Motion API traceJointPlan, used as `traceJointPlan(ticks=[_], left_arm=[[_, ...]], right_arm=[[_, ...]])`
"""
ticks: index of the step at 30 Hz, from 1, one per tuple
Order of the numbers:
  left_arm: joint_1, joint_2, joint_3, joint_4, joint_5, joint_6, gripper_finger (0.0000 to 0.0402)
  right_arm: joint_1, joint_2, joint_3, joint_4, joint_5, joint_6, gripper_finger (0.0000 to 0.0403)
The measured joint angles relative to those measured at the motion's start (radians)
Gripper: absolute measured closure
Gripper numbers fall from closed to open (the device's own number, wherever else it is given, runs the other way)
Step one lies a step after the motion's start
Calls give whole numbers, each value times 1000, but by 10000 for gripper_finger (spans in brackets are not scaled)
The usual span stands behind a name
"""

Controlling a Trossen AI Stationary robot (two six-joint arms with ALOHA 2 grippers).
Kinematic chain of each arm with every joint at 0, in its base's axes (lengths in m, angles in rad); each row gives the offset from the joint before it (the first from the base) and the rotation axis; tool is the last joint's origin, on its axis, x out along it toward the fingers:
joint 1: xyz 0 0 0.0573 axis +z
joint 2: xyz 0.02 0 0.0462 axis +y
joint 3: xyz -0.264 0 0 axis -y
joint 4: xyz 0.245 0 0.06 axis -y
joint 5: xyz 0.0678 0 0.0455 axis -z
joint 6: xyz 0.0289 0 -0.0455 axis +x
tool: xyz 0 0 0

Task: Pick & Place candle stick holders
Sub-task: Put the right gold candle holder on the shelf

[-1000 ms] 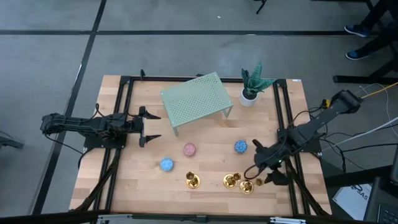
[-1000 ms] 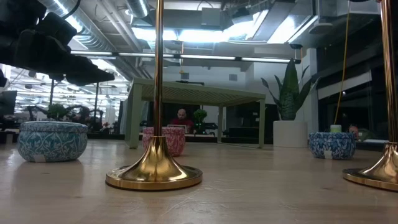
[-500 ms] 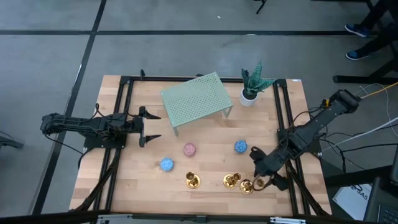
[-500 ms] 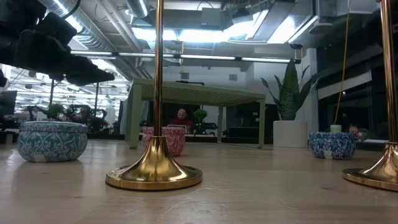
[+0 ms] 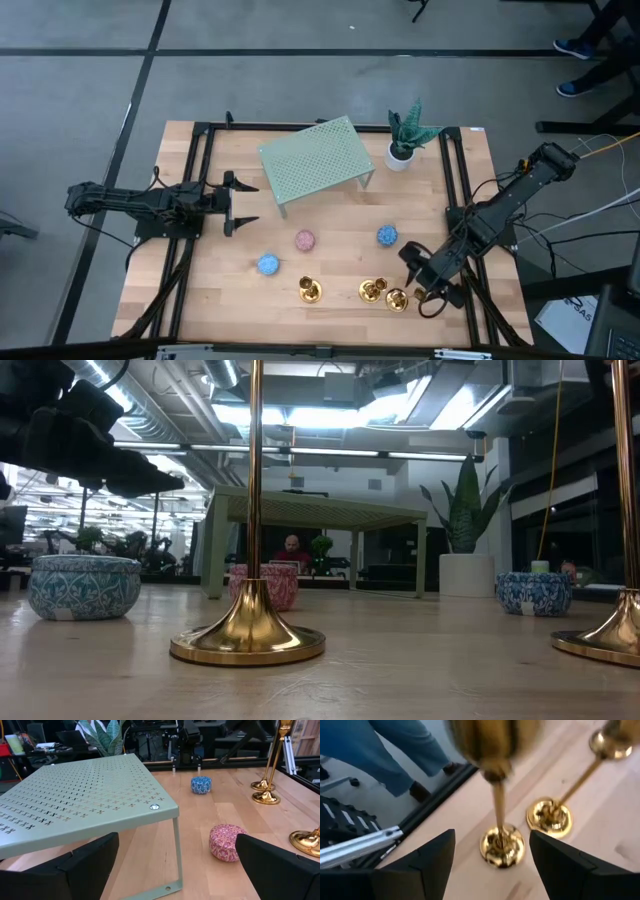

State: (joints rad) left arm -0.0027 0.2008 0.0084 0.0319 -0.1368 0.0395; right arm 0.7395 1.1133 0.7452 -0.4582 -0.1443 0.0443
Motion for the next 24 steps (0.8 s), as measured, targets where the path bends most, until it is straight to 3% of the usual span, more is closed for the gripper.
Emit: traceJointPlan(ticks=[6, 14, 18, 24], left_arm=[[0, 0, 0, 0, 0, 0, 2], [0, 0, 0, 0, 0, 0, 2], [0, 0, 0, 0, 0, 0, 2], [0, 0, 0, 1, 0, 0, 2]], right_arm=[[0, 0, 0, 102, -2, -1, 143], [0, 0, 0, 111, 10, 3, 152], [0, 0, 0, 132, 11, 4, 191], [0, 0, 0, 175, 14, 61, 285]])
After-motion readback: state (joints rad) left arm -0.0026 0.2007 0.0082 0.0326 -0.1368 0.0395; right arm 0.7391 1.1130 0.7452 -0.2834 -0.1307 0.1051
